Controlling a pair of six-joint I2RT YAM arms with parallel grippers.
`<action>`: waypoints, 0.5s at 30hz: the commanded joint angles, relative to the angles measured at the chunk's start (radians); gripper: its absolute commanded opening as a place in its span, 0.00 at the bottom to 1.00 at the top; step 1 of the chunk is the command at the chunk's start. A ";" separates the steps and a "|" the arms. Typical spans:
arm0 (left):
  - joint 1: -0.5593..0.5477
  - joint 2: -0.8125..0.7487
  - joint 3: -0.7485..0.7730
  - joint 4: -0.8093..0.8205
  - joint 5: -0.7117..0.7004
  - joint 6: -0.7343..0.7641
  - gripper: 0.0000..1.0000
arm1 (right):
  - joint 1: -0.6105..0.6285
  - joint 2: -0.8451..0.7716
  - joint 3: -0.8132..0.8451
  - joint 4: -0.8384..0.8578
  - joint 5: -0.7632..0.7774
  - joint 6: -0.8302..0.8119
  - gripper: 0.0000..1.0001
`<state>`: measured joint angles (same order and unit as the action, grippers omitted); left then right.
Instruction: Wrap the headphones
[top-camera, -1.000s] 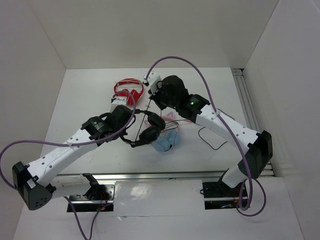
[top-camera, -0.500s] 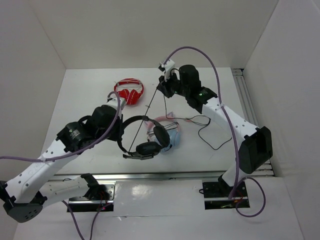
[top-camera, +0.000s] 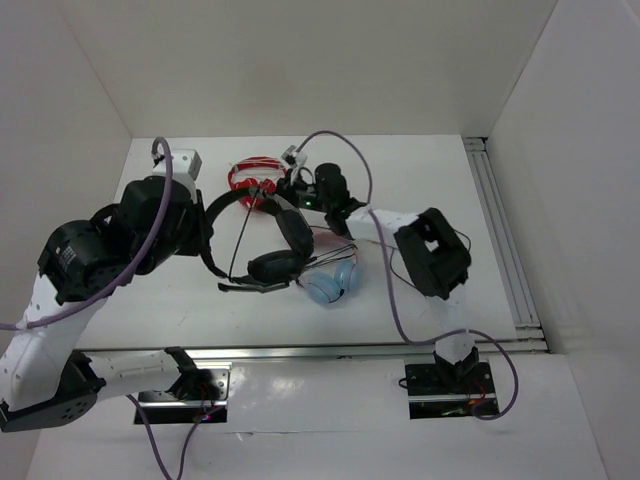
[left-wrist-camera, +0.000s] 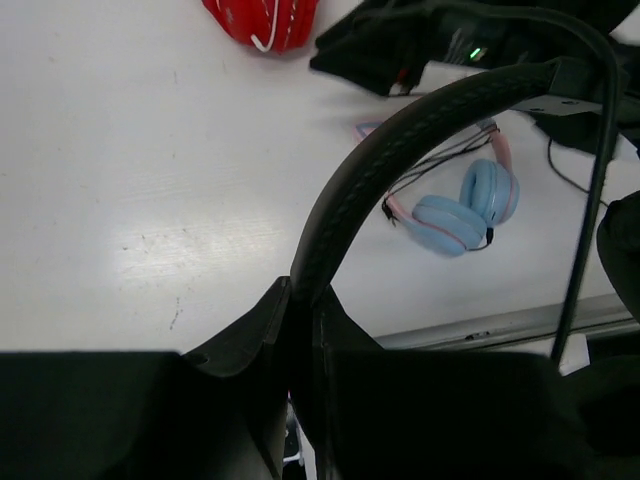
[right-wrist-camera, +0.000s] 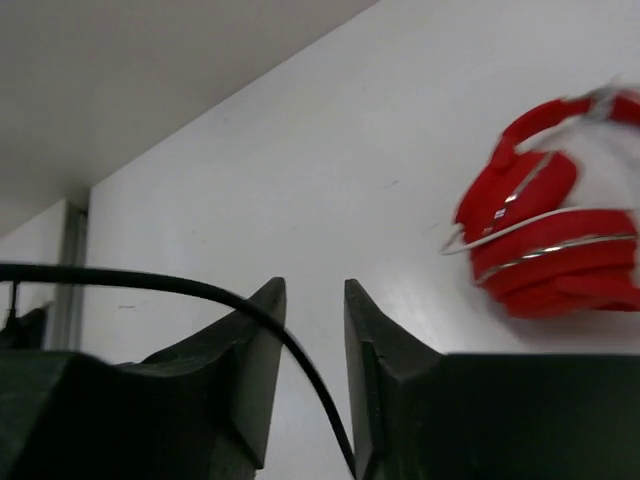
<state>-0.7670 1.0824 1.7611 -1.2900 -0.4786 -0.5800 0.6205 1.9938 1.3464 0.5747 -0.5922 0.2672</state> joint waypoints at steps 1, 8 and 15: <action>-0.003 0.045 0.167 -0.075 -0.084 -0.063 0.00 | 0.065 0.132 0.111 0.221 -0.029 0.141 0.42; 0.156 0.181 0.380 -0.060 -0.227 -0.075 0.00 | 0.091 0.296 0.165 0.301 0.008 0.202 0.55; 0.428 0.394 0.675 0.086 -0.007 -0.040 0.00 | 0.094 0.267 0.071 0.361 -0.053 0.211 0.50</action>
<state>-0.4358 1.4235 2.3405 -1.3483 -0.5919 -0.6048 0.7136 2.3077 1.4567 0.8181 -0.6079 0.4679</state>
